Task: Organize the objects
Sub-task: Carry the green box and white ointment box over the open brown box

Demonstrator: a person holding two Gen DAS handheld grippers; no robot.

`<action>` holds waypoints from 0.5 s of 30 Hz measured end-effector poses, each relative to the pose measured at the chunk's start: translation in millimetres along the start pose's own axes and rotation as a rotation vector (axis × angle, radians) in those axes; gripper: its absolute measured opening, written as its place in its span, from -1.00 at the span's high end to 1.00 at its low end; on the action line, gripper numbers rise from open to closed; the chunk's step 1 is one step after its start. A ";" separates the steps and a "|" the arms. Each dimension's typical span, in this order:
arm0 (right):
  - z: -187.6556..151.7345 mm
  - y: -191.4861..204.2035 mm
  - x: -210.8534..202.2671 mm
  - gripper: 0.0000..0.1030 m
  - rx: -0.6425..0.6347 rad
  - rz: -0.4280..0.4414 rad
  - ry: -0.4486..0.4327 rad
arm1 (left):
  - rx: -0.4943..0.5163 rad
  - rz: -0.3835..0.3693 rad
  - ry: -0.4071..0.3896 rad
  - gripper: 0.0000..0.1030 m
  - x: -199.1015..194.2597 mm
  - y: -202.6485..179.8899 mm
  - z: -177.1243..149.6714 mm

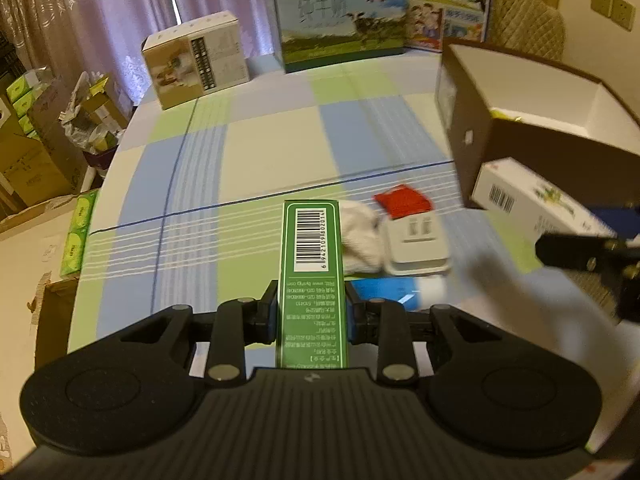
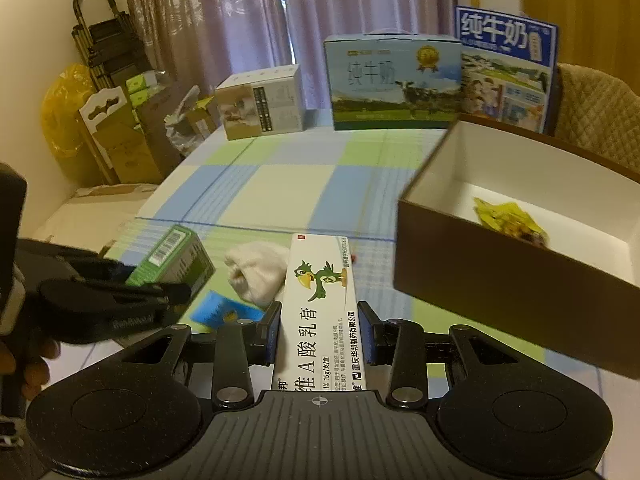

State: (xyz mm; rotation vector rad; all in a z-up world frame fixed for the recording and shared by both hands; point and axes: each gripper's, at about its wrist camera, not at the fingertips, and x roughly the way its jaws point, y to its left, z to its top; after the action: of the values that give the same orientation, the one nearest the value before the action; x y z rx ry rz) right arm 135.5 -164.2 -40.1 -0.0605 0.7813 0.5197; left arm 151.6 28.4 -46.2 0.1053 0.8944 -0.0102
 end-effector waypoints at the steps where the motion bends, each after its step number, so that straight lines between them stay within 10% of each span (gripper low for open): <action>1: -3.2 -3.4 -5.7 0.32 0.006 0.000 0.002 | 0.002 -0.007 -0.004 0.49 -4.4 -4.9 0.1; 15: -32.8 -64.2 -77.7 0.32 0.103 -0.070 -0.063 | 0.124 -0.102 -0.061 0.49 -52.2 -96.7 12.7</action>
State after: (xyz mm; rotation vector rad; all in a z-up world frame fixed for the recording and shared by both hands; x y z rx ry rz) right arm 98.1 -261.2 -19.1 0.0235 0.7407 0.4125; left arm 123.6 -70.8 -6.1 0.1746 0.8371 -0.1631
